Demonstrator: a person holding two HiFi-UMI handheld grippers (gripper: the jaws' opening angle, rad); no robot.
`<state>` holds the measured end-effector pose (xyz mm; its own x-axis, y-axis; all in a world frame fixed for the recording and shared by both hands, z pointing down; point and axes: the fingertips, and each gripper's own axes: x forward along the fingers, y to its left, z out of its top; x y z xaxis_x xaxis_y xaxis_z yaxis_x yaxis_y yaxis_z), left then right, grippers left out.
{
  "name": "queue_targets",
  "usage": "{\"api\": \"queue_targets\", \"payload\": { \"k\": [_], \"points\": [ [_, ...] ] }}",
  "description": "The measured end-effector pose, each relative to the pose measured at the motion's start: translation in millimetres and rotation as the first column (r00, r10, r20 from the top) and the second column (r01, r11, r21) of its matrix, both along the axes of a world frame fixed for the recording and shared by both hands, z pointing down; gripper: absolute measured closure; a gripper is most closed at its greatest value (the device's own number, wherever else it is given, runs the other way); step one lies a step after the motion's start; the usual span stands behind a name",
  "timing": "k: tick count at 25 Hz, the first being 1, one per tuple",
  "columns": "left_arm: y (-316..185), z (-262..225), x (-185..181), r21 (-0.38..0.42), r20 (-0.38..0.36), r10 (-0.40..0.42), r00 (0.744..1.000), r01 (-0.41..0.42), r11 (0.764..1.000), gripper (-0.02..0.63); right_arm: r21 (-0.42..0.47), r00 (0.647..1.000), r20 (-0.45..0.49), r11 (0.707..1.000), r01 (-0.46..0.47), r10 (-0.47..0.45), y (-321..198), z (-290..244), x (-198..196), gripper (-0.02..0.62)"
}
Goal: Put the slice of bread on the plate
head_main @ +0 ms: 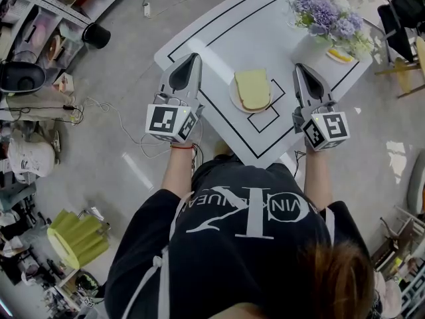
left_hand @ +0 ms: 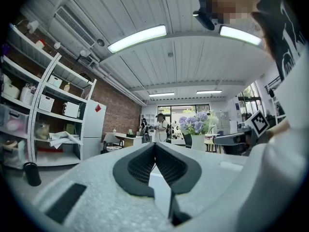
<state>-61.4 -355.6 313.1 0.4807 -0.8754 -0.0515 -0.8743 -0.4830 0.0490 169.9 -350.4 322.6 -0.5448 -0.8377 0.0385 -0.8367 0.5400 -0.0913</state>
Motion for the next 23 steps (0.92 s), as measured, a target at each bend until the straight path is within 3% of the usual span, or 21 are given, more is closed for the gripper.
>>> {"api": "queue_targets", "payload": {
  "k": [23],
  "points": [
    [-4.0, 7.3, 6.5, -0.014, 0.002, 0.007, 1.0, -0.007, 1.0, 0.597, 0.005, 1.0, -0.003, 1.0, -0.015, 0.015, -0.5, 7.3, 6.7, 0.595]
  ]
}}
